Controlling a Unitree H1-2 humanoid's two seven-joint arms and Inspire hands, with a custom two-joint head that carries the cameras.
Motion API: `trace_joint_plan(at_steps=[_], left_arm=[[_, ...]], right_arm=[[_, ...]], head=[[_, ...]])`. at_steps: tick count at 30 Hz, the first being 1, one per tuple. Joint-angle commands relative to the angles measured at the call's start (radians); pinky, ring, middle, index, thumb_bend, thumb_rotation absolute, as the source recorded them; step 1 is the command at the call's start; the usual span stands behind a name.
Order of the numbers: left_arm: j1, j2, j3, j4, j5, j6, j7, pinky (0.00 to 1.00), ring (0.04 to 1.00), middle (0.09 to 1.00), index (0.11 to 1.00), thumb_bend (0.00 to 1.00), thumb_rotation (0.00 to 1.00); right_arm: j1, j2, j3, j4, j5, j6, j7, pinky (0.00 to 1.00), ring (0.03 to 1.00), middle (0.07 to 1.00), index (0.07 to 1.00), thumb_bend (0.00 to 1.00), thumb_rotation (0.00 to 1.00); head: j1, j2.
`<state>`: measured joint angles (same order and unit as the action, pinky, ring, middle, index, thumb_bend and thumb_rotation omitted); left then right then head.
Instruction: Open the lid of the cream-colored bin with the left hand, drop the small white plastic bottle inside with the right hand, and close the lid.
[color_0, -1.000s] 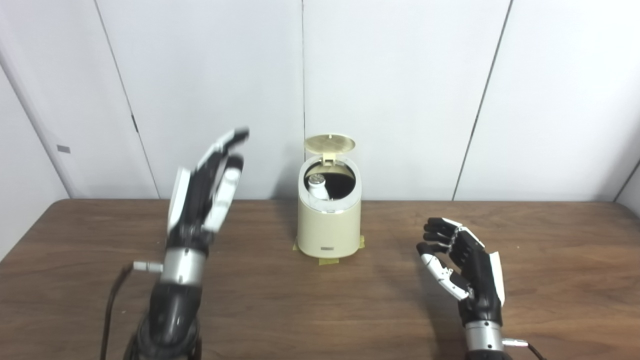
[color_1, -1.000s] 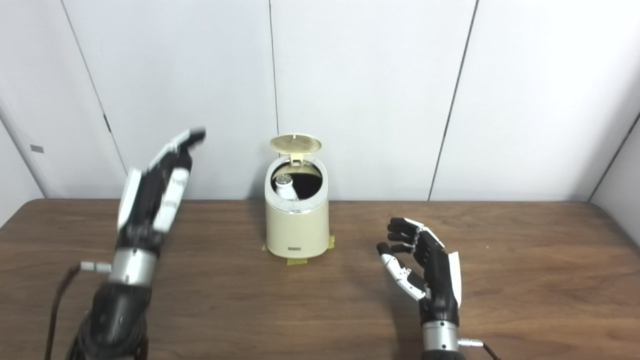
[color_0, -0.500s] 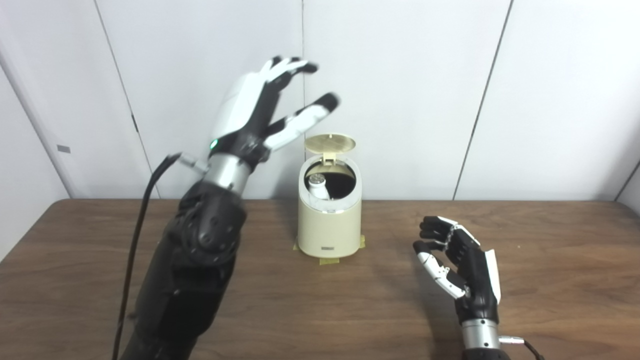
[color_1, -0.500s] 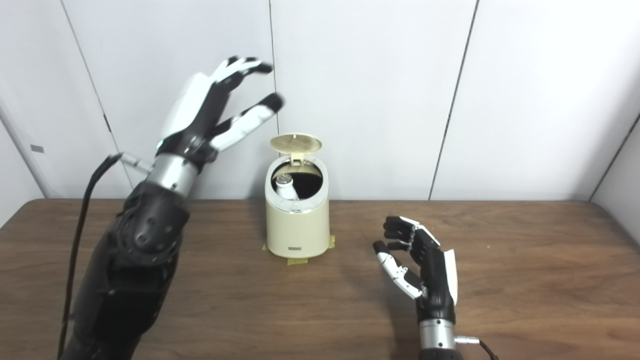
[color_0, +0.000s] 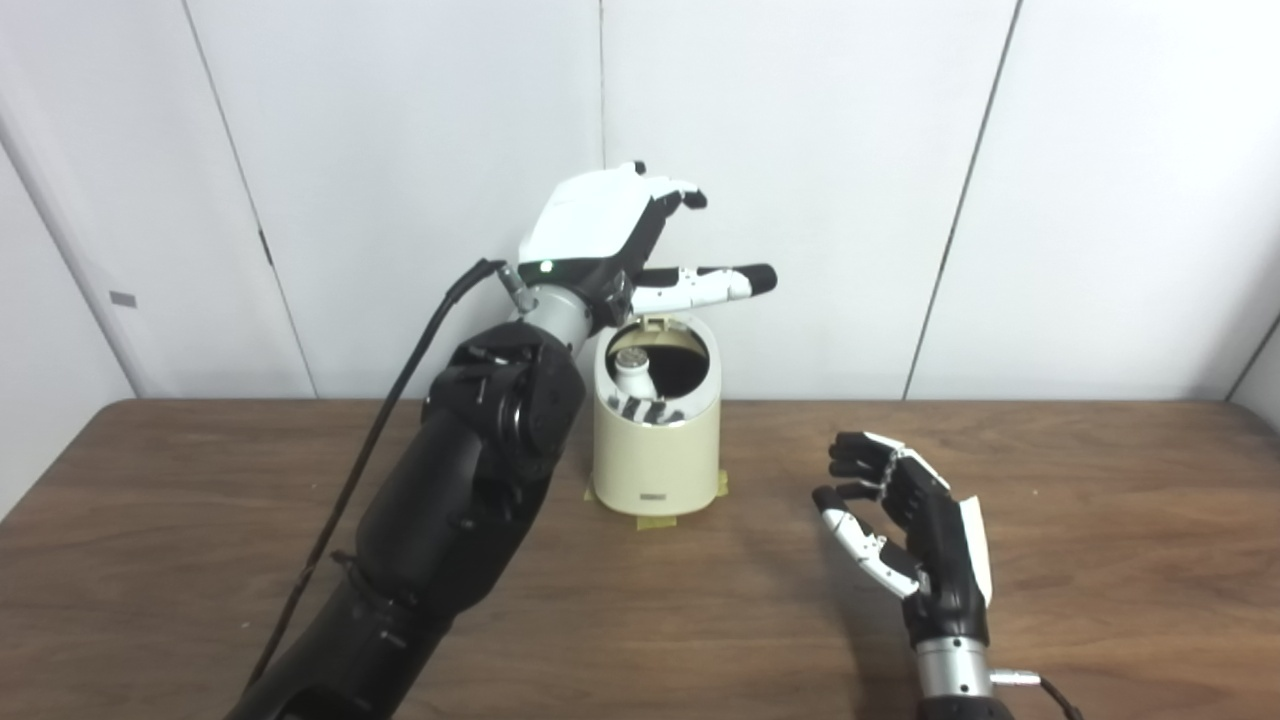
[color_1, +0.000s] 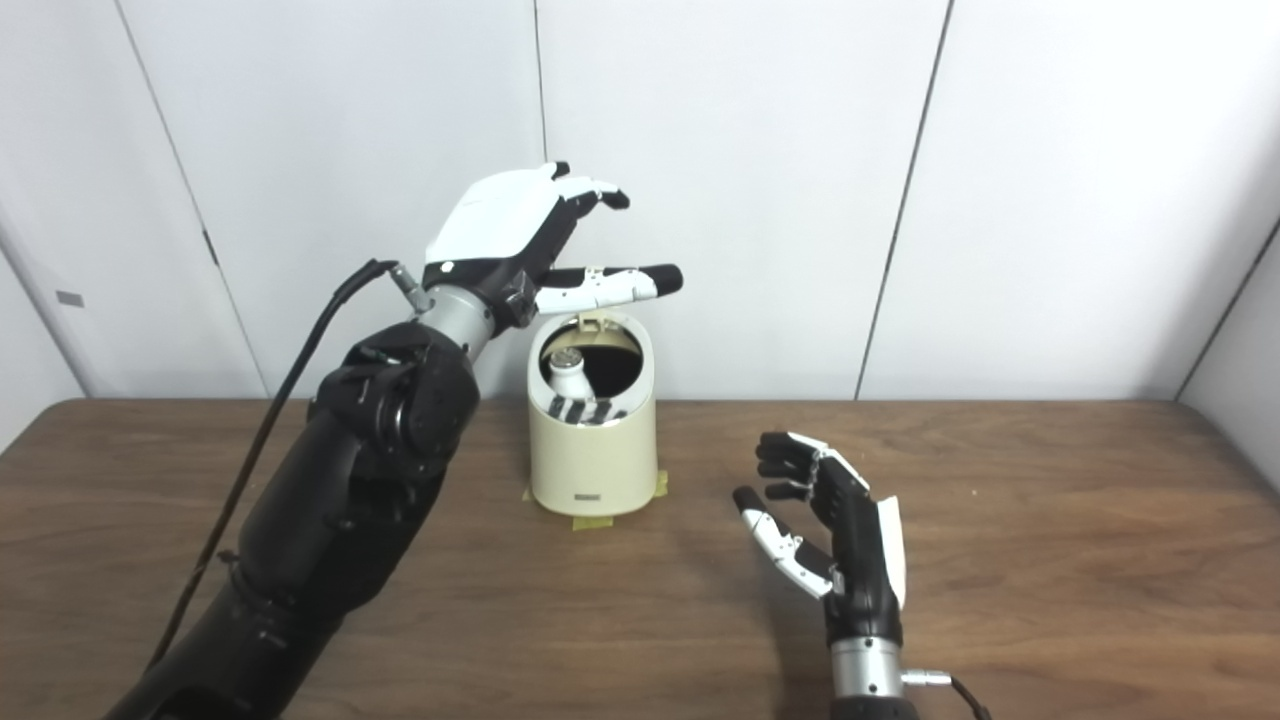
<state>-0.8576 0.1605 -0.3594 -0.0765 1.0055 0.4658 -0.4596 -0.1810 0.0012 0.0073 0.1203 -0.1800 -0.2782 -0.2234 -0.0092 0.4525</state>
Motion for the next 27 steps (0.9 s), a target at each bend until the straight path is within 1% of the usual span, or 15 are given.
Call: trace_joint_plan(at_steps=[1,3,4,7,11,15,22,27], left_arm=[[-0.074,0.005,-0.008,0.015,0.046,0.002,-0.024,1.0,1.0,0.905,0.869,0.91,1.0],[-0.078,0.004,-0.009,0.035,0.064,0.003,-0.055,1.0,1.0,0.913,0.879,0.9,1.0],[-0.078,0.002,-0.007,0.049,0.068,0.003,-0.059,1.0,1.0,0.915,0.879,0.9,1.0],[-0.078,0.0,-0.009,0.08,0.083,0.003,-0.06,1.0,1.0,0.91,0.871,0.89,1.0],[-0.082,0.002,-0.013,0.112,0.111,0.003,-0.073,1.0,1.0,0.907,0.875,0.91,1.0],[-0.086,0.002,-0.012,0.129,0.126,0.002,-0.085,1.0,1.0,0.909,0.886,0.91,1.0],[-0.076,0.0,-0.009,0.13,0.117,0.0,-0.07,1.0,1.0,0.915,0.884,0.92,1.0],[-0.061,0.011,-0.026,0.12,0.131,-0.011,-0.063,1.0,1.0,0.918,0.884,0.94,1.0]], right_arm=[[-0.022,0.012,0.006,-0.01,-0.005,-0.028,0.006,0.57,0.653,0.665,0.65,0.25,0.22],[-0.022,0.013,0.006,-0.012,-0.008,-0.024,0.005,0.58,0.654,0.665,0.647,0.25,0.2],[-0.022,0.013,0.007,-0.013,-0.009,-0.021,0.007,0.58,0.655,0.666,0.647,0.24,0.19],[-0.023,0.012,0.006,-0.009,-0.002,-0.026,0.012,0.58,0.658,0.667,0.646,0.24,0.18],[-0.025,0.014,0.005,-0.001,0.012,-0.032,0.018,0.59,0.657,0.664,0.642,0.25,0.17],[-0.026,0.014,0.007,0.003,0.007,-0.041,0.016,0.58,0.657,0.665,0.641,0.25,0.17],[-0.031,0.019,0.005,0.013,0.008,-0.046,0.011,0.58,0.657,0.665,0.64,0.26,0.18],[-0.036,0.023,0.002,0.019,0.013,-0.048,0.009,0.58,0.656,0.664,0.639,0.26,0.2]], head=[[0.0,0.0],[-0.002,-0.001],[-0.002,-0.001],[-0.001,-0.002],[-0.002,-0.003],[-0.003,-0.002],[-0.005,-0.001],[-0.008,0.0]])
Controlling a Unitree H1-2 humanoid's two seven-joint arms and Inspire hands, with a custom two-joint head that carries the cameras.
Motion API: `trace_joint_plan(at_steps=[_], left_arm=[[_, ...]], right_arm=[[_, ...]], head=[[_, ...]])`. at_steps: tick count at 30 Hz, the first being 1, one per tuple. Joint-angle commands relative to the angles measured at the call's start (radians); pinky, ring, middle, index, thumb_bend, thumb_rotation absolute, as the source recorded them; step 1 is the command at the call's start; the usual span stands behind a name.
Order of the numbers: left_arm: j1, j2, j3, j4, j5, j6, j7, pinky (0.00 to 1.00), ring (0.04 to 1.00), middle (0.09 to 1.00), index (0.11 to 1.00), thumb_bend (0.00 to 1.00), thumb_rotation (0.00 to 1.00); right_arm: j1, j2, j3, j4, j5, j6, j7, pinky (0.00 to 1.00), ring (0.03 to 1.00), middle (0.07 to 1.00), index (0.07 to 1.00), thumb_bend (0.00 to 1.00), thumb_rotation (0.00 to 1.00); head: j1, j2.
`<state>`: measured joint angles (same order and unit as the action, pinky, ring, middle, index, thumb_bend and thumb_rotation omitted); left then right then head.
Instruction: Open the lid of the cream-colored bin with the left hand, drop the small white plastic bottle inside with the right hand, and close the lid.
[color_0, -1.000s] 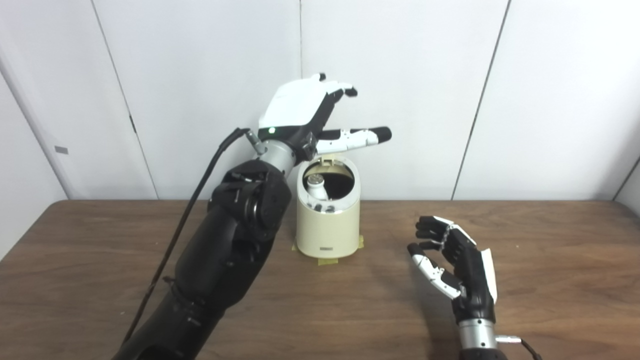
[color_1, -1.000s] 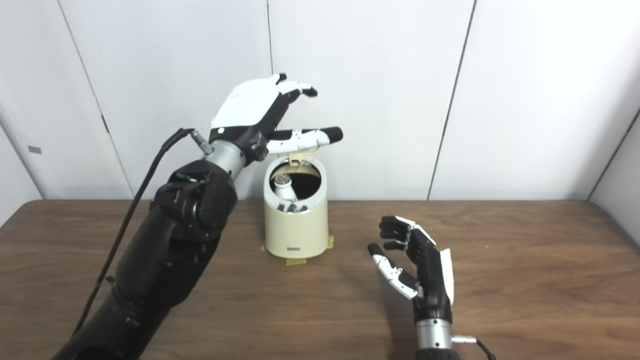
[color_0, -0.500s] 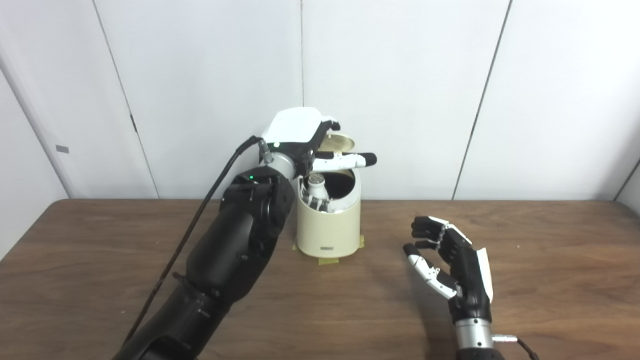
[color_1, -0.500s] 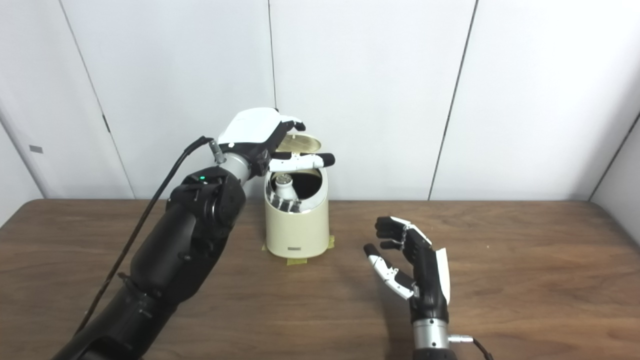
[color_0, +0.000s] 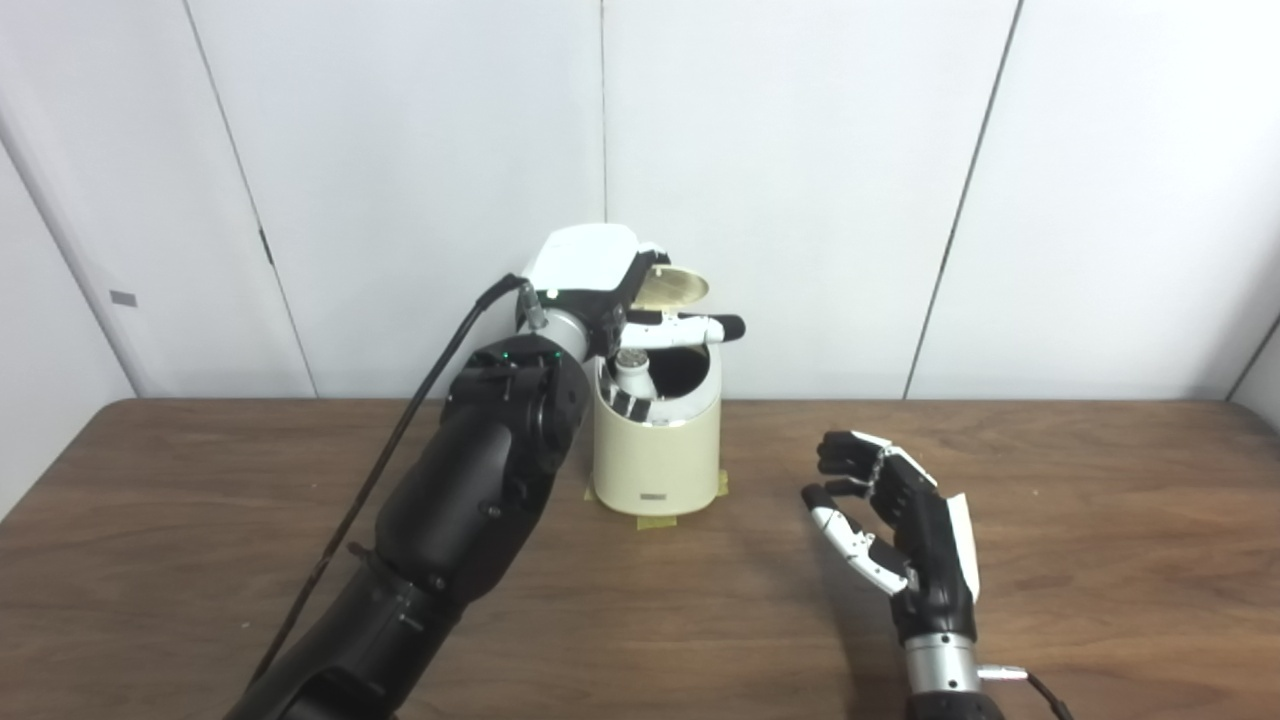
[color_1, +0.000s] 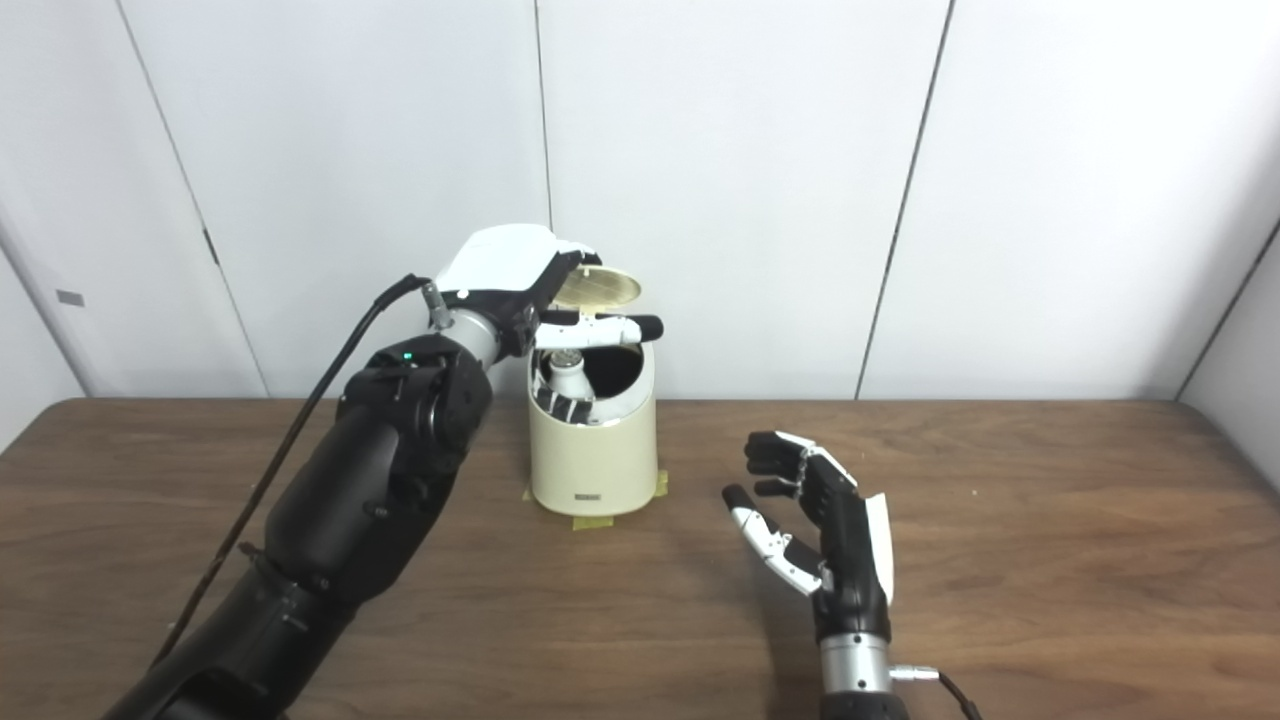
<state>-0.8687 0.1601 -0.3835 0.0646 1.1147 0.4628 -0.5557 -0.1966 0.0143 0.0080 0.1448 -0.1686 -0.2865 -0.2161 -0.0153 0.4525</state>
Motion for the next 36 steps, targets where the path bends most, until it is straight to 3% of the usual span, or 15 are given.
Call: trace_joint_plan(at_steps=[1,10,16,30,36], left_arm=[[-0.046,0.014,-0.009,-0.02,0.03,-0.013,0.04,1.0,1.0,0.912,0.879,0.92,1.0],[-0.033,0.052,-0.07,-0.018,0.094,-0.043,0.049,1.0,1.0,0.929,0.89,0.95,1.0],[-0.005,0.069,-0.14,-0.024,0.245,-0.064,0.074,1.0,1.0,0.918,0.892,0.94,1.0],[0.075,0.059,-0.163,-0.048,0.401,-0.13,0.025,1.0,0.995,0.902,0.888,0.93,0.96],[0.127,0.049,-0.164,-0.066,0.463,-0.157,0.038,1.0,0.987,0.892,0.874,0.92,0.97]], right_arm=[[-0.021,0.01,0.001,-0.005,-0.001,-0.039,-0.001,0.58,0.653,0.663,0.638,0.26,0.21],[-0.023,0.017,-0.002,-0.005,-0.003,-0.033,-0.005,0.58,0.658,0.666,0.639,0.27,0.23],[-0.028,0.018,-0.002,0.002,-0.003,-0.035,-0.006,0.57,0.654,0.662,0.637,0.28,0.24],[-0.021,0.019,0.002,-0.015,-0.008,-0.037,-0.003,0.56,0.648,0.66,0.636,0.28,0.24],[-0.023,0.02,0.006,-0.011,-0.012,-0.038,-0.002,0.56,0.648,0.66,0.634,0.28,0.23]], head=[[-0.002,0.0],[-0.001,0.001],[-0.003,-0.001],[-0.006,0.009],[-0.005,0.013]])
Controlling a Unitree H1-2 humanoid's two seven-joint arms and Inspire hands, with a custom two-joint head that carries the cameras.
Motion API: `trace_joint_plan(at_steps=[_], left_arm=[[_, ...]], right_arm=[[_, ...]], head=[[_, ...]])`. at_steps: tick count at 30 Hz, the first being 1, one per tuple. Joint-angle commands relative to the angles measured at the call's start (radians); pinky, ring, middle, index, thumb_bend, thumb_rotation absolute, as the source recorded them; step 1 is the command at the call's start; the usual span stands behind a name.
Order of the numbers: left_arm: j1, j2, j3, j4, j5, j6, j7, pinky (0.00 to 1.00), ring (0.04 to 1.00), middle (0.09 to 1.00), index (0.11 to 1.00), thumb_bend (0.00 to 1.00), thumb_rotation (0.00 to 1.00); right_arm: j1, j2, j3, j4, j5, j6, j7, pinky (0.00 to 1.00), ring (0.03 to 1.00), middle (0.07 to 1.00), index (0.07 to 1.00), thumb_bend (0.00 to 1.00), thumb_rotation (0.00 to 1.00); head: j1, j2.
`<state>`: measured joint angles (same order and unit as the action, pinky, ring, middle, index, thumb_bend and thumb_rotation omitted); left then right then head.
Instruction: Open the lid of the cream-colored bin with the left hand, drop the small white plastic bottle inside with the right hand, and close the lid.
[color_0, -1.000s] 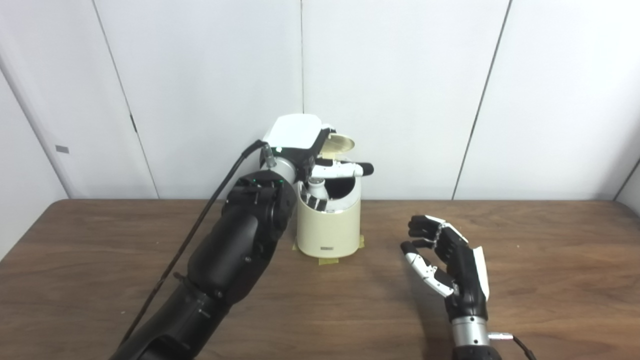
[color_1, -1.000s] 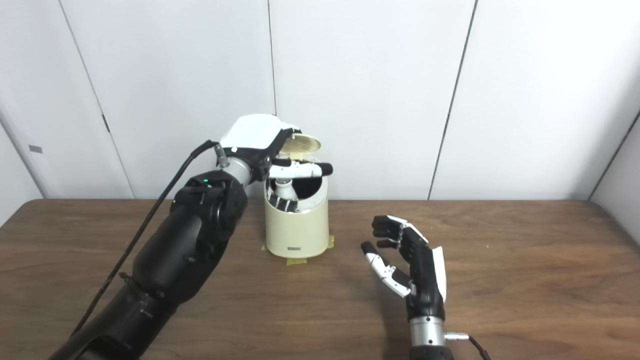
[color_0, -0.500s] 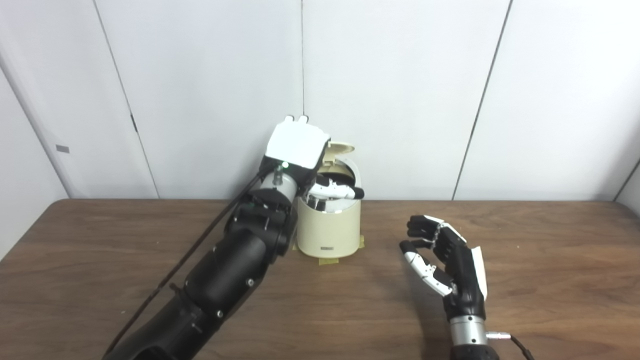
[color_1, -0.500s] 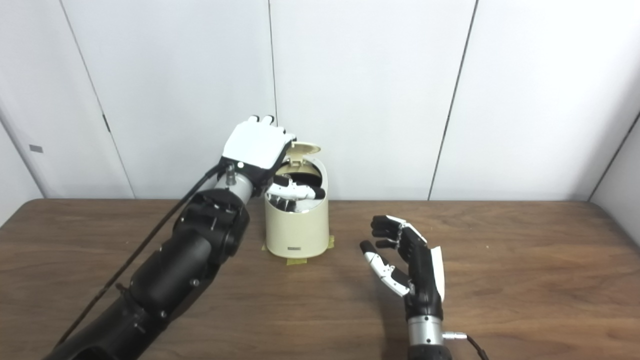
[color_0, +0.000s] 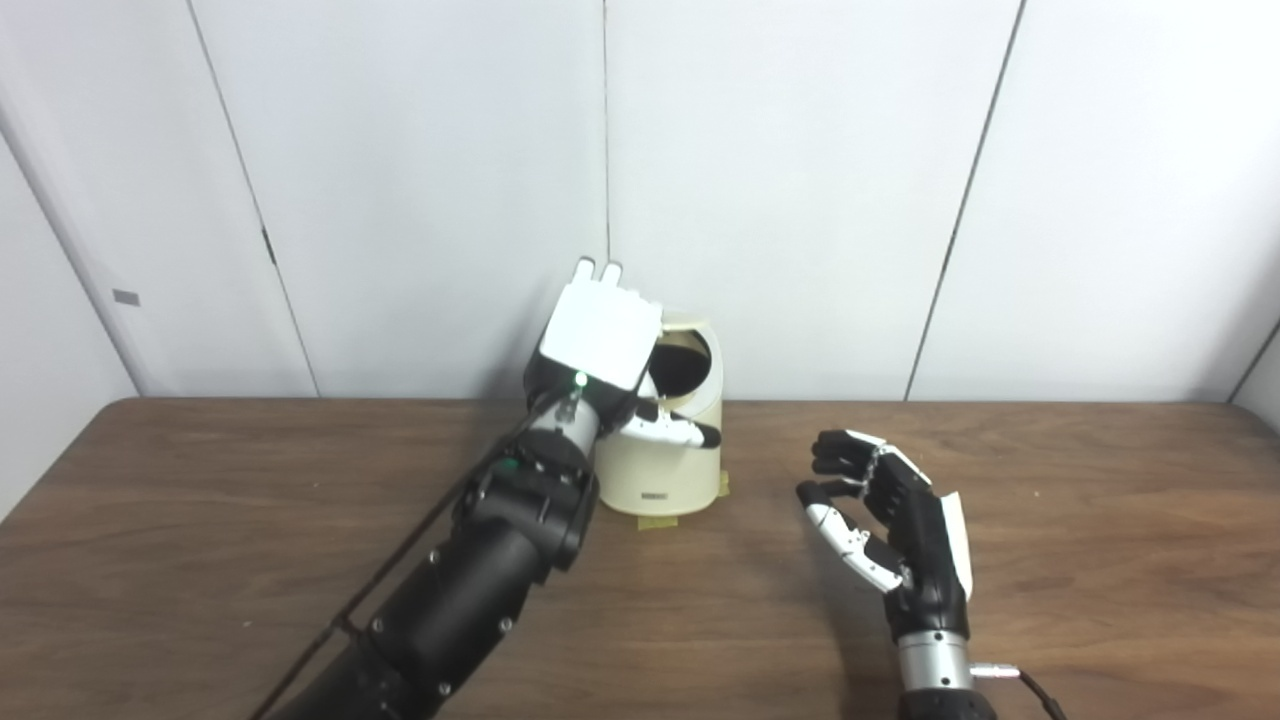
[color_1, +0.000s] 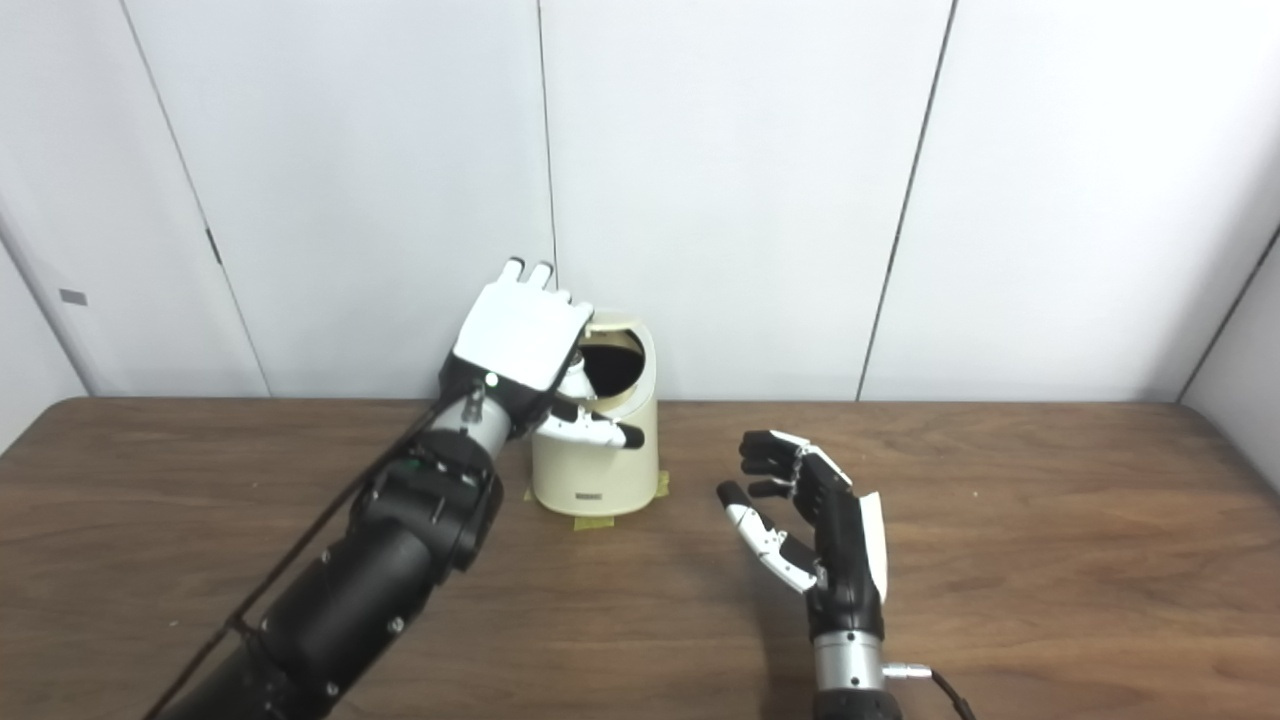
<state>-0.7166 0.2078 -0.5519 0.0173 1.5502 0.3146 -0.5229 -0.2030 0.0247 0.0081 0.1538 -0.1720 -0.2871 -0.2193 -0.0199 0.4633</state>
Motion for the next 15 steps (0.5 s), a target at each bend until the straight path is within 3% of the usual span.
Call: trace_joint_plan(at_steps=[1,15], left_arm=[[-0.016,0.002,0.005,-0.022,0.031,-0.014,0.007,1.0,0.988,0.892,0.873,0.92,0.97],[0.071,0.001,0.027,-0.064,0.053,-0.079,0.006,1.0,0.967,0.895,0.872,0.87,0.96]], right_arm=[[-0.016,0.011,0.005,-0.022,-0.005,-0.034,0.002,0.56,0.649,0.661,0.634,0.28,0.23],[-0.015,0.012,0.007,-0.026,-0.008,-0.032,0.004,0.56,0.646,0.661,0.638,0.27,0.22]], head=[[-0.001,0.002],[0.0,0.008]])
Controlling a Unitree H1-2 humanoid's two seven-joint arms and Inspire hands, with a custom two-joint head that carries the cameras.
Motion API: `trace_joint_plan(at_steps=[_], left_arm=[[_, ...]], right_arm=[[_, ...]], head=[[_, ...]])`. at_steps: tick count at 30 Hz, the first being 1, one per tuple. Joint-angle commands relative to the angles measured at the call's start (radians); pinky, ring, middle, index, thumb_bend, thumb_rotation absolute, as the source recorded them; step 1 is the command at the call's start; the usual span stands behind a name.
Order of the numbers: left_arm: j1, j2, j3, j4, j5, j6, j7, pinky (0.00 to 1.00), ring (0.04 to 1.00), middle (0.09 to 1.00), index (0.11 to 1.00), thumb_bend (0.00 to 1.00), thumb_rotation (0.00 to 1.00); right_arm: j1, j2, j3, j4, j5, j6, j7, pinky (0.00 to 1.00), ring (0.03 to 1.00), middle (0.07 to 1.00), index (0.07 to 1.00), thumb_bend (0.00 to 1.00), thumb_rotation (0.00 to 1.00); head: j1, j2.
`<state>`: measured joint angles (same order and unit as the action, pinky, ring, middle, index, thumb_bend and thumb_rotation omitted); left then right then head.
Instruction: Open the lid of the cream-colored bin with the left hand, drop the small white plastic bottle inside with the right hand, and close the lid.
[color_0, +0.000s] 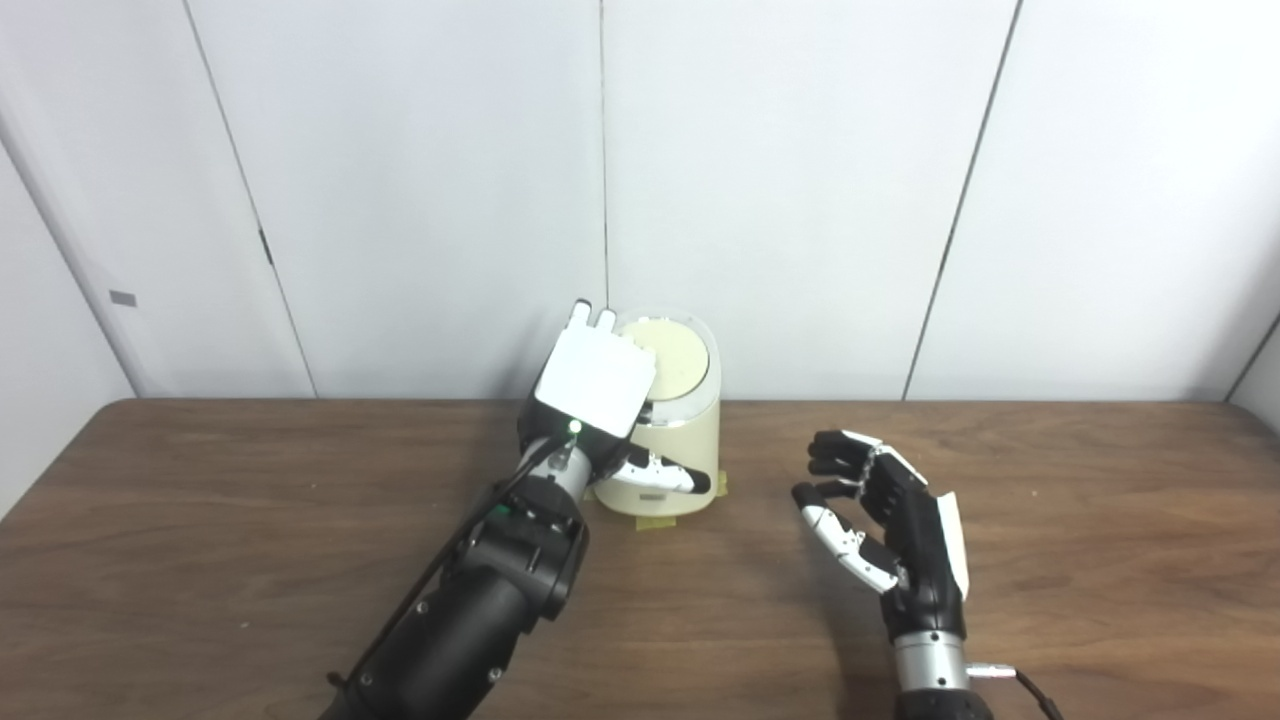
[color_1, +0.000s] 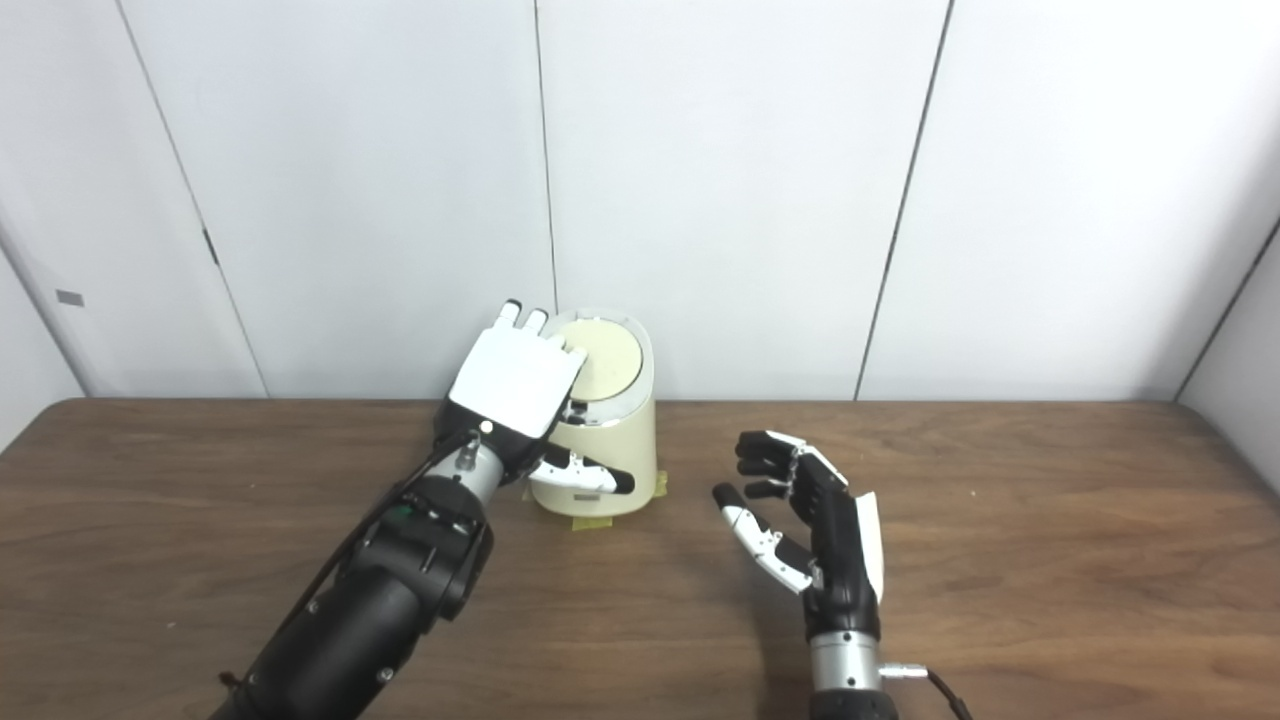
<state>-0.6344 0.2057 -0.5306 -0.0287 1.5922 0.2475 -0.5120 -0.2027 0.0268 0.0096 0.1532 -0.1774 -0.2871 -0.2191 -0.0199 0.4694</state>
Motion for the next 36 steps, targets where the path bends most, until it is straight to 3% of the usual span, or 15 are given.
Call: trace_joint_plan(at_steps=[1,8,13,17,21,30,36], left_arm=[[-0.006,0.003,0.006,-0.018,0.013,-0.014,0.001,1.0,0.966,0.897,0.871,0.87,0.95],[0.015,0.007,0.004,-0.013,0.034,-0.035,0.055,1.0,0.945,0.879,0.854,0.88,0.96],[0.021,0.01,-0.02,-0.003,0.096,-0.062,0.038,1.0,0.963,0.888,0.866,0.86,0.97],[0.035,0.023,-0.044,0.037,0.107,-0.081,0.102,1.0,0.94,0.863,0.842,0.86,0.94],[0.043,0.036,-0.057,0.063,0.101,-0.102,0.117,1.0,0.933,0.861,0.823,0.87,0.99],[0.06,0.036,-0.071,0.076,0.104,-0.109,0.064,1.0,0.932,0.844,0.806,0.95,0.91],[0.069,0.037,-0.062,0.08,0.082,-0.11,0.033,1.0,0.931,0.833,0.791,0.92,0.9]], right_arm=[[-0.016,0.011,0.005,-0.026,-0.002,-0.032,0.003,0.56,0.645,0.661,0.637,0.27,0.21],[-0.015,0.015,0.004,-0.03,-0.004,-0.028,0.0,0.54,0.638,0.655,0.632,0.27,0.2],[-0.02,0.015,0.004,-0.02,-0.009,-0.038,-0.001,0.55,0.638,0.655,0.633,0.27,0.2],[-0.02,0.019,0.003,-0.021,-0.003,-0.031,0.002,0.55,0.639,0.656,0.633,0.27,0.2],[-0.019,0.022,0.002,-0.027,-0.003,-0.026,0.002,0.55,0.641,0.658,0.635,0.27,0.22],[-0.021,0.026,0.0,-0.032,-0.009,-0.019,0.0,0.55,0.64,0.658,0.634,0.27,0.18],[-0.018,0.028,-0.001,-0.04,-0.01,-0.009,0.0,0.55,0.644,0.661,0.634,0.27,0.2]], head=[[0.0,0.001],[-0.002,0.006],[-0.002,0.006],[-0.007,0.006],[-0.005,0.007],[-0.007,0.006],[-0.007,0.006]])
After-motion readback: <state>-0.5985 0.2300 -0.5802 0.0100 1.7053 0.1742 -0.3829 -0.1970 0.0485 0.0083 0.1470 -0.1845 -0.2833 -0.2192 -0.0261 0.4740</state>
